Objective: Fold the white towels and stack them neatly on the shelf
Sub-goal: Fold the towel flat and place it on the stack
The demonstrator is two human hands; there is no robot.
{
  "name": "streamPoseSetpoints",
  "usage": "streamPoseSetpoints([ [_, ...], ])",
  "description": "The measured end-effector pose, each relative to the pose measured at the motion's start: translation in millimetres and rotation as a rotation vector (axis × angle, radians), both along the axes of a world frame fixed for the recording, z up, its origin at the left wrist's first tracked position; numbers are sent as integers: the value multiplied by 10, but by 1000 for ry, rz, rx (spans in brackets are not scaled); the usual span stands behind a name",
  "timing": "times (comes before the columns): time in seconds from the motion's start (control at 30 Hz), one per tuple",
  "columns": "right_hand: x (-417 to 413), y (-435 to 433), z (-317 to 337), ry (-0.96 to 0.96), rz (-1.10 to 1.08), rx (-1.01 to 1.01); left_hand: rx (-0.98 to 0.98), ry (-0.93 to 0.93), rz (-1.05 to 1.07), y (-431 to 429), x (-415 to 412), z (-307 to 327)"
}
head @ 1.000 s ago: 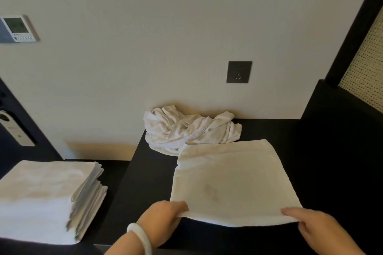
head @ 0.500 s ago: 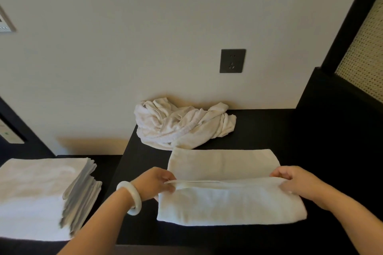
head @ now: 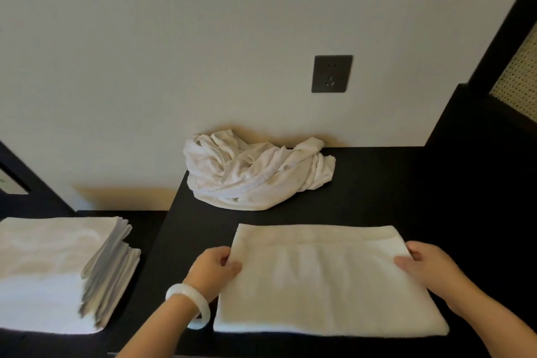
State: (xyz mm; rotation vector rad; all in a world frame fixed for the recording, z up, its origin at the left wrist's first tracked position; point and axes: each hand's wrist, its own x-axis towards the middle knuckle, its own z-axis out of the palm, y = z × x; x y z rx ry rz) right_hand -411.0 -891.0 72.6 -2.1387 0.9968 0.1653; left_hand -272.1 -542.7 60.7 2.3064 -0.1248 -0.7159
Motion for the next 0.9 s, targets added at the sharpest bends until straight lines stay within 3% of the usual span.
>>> streamPoseSetpoints([
  [0.07, -58, 4, 51, 21, 4, 58, -22, 74, -42, 58, -31, 39],
  [0.27, -40, 35, 318, -96, -38, 89, -108, -44, 4, -36, 83, 265],
  [0.37, 88, 25, 262, -214, -112, 17, -46, -136, 6, -98, 237, 312],
  [0.47, 202, 37, 2, -216, -131, -140, 60, -198, 21, -200, 343, 162],
  [0.6, 232, 46, -255, -244, -127, -299, 17, -219, 153, -278, 327, -43],
  [0.77, 268, 105, -229, -92, -133, -455, 17, -260, 172, -301, 232, 0],
  [0.87, 352, 382, -193, -19, 53, -860, 319, -611, -47, -519, 43, -7],
  [0.9, 394, 568, -182, -74, 133, -876, 321, -734, -140, -640, -80, -20],
])
